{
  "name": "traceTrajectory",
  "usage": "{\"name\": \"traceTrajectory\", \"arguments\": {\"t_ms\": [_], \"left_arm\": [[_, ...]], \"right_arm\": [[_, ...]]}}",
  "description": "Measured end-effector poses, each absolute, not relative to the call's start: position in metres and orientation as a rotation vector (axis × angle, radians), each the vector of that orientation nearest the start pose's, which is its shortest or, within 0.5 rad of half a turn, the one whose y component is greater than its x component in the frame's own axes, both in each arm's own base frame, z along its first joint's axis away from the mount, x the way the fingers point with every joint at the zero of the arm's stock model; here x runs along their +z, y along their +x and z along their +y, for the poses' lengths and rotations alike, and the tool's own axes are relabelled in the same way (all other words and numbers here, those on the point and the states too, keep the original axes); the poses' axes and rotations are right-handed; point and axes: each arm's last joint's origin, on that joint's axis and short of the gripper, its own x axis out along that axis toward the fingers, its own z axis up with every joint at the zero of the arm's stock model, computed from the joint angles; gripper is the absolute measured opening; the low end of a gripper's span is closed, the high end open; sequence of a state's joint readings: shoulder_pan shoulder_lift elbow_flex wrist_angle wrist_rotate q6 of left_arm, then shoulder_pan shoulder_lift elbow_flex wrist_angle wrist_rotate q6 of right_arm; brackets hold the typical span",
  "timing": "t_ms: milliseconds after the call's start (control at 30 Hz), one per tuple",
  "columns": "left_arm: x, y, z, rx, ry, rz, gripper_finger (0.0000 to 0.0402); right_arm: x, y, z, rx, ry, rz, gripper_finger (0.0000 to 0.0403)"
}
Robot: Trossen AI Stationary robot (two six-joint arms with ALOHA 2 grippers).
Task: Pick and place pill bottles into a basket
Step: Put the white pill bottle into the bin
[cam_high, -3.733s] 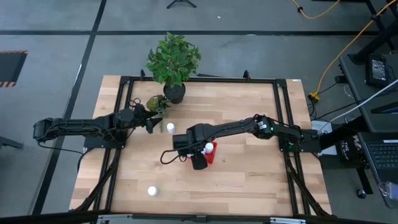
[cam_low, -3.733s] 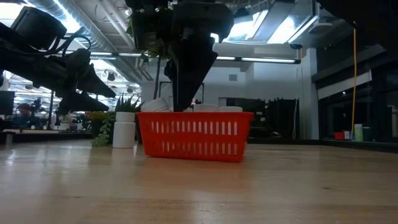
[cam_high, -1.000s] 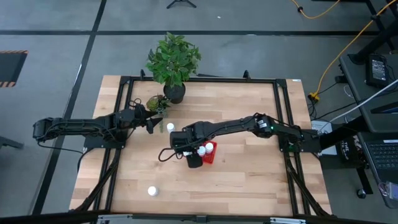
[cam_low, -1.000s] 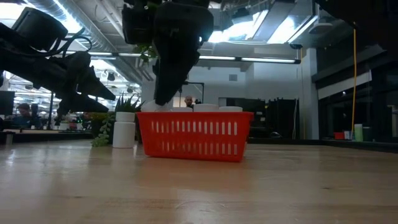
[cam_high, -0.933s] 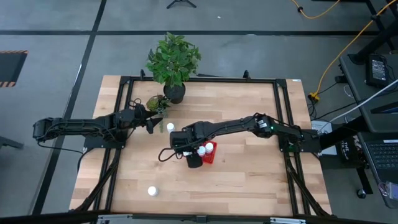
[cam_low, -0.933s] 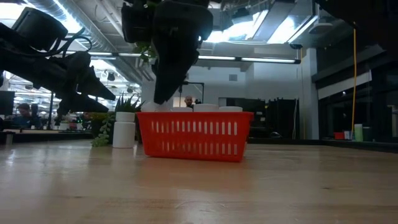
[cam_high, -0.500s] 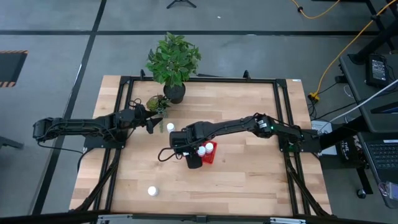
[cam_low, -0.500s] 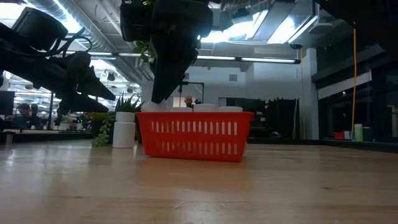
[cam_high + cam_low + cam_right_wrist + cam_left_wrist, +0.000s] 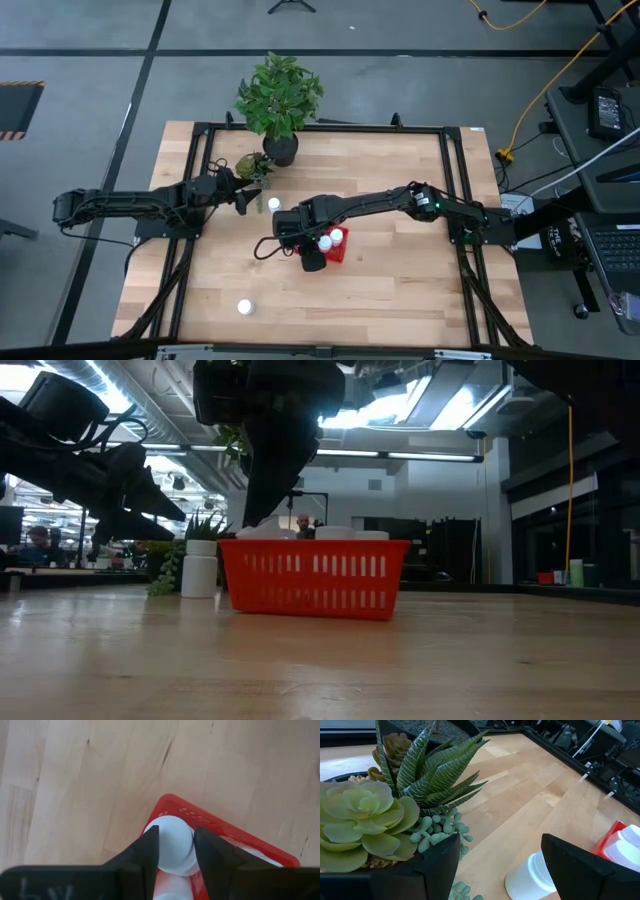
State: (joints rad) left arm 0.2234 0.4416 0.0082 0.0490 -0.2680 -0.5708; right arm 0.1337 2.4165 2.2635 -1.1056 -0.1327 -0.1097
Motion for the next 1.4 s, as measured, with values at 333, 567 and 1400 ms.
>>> {"name": "traceTrajectory", "arguments": {"t_ms": [333, 567, 1400], "left_arm": [[0.132, 0.113, 0.034, 0.583, -0.544, 0.239, 0.0271], [0.132, 0.113, 0.034, 0.583, -0.544, 0.238, 0.0271], [0.132, 0.113, 0.034, 0.583, -0.544, 0.238, 0.0271]], "right_arm": [[0.209, 0.494, 0.07, 0.304, -0.101, 1.243, 0.0145], [0.209, 0.494, 0.07, 0.316, -0.118, 1.239, 0.0159], [0.231, 0.498, 0.064, 0.308, -0.139, 1.175, 0.0241]]}}
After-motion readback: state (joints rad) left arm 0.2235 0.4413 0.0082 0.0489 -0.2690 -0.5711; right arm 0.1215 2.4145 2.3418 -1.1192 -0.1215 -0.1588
